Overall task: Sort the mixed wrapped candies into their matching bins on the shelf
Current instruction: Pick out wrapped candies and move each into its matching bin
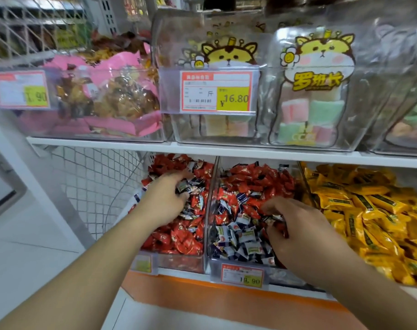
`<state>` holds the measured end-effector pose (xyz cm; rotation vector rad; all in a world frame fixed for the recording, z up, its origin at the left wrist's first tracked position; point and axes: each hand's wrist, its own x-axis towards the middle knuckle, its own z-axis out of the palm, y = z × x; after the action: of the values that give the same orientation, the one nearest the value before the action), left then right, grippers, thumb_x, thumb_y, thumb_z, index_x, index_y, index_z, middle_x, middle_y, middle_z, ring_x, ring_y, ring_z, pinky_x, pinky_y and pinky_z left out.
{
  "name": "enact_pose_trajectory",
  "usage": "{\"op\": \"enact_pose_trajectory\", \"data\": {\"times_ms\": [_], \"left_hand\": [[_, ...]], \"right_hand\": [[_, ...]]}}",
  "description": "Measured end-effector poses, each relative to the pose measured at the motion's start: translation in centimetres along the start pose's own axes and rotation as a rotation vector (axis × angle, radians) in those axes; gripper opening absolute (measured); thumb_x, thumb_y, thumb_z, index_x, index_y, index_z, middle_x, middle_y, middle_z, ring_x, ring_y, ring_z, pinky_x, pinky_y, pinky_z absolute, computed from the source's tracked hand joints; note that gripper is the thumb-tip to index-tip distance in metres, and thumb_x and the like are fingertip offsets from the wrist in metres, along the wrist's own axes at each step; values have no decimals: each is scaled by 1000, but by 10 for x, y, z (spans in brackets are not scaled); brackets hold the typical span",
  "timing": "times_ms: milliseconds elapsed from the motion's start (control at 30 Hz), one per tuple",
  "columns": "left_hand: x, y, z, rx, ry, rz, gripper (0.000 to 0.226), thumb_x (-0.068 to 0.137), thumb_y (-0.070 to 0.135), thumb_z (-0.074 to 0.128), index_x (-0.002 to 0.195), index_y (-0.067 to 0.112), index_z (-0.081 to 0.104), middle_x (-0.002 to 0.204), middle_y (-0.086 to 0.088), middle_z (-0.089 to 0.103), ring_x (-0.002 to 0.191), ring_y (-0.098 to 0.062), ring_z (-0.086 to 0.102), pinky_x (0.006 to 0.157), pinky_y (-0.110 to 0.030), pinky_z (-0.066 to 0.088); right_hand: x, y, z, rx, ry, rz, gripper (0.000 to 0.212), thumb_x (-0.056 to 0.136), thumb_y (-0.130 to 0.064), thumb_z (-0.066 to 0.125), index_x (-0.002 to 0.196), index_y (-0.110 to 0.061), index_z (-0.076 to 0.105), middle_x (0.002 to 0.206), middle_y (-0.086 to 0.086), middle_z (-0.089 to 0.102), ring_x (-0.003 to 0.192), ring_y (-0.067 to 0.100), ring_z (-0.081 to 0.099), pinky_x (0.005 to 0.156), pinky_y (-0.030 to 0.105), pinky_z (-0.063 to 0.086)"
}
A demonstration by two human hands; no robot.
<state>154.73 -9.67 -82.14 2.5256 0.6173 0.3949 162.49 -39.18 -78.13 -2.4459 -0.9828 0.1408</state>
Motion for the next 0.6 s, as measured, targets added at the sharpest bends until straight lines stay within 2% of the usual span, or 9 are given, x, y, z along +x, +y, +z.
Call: {"op": "enact_pose_trajectory", "data": {"times_ms": [67,167,233,367,533,600], "left_hand": [[5,-4,6,34,-51,22,62,95,24,73,151,36,49,154,4,50,138,-18,49,109,-25,39],[10,-6,9,134,-68,53,73,91,30,77,154,39,43,158,5,43,141,-22,46,118,-39,39],[11,-6,9,157,-39,72,71,88,28,80,150,40,49,154,6,46,135,-21,51,113,-38,44],[5,-4,9,161,22,62,52,87,27,82,136,34,65,141,2,61,121,-21,62,103,-35,51],[-9,4,1,54,124,12,37,92,27,78,128,33,73,123,2,74,111,-16,68,94,-22,49],[-16,6,-4,-36,130,-29,33,91,30,79,123,37,74,112,6,74,102,-10,68,88,-21,51]], "right_hand": [[2,1,2,-4,-14,2,41,100,-25,60,139,-35,51,138,-14,53,116,9,54,91,21,49],[4,3,6,-16,-26,9,42,99,-26,60,139,-35,51,137,-14,53,118,10,54,91,22,49],[5,3,8,-21,-29,15,41,99,-26,60,138,-35,52,137,-13,54,116,10,54,88,21,49],[6,0,12,-29,-44,11,40,100,-23,61,137,-33,54,135,-15,55,93,6,58,66,10,45],[5,-2,14,-24,-51,-13,36,100,-24,60,133,-35,55,128,-18,55,88,-1,57,64,3,43],[4,-2,13,-13,-53,-18,35,99,-23,61,132,-35,56,128,-19,55,95,-1,53,66,2,39]]}}
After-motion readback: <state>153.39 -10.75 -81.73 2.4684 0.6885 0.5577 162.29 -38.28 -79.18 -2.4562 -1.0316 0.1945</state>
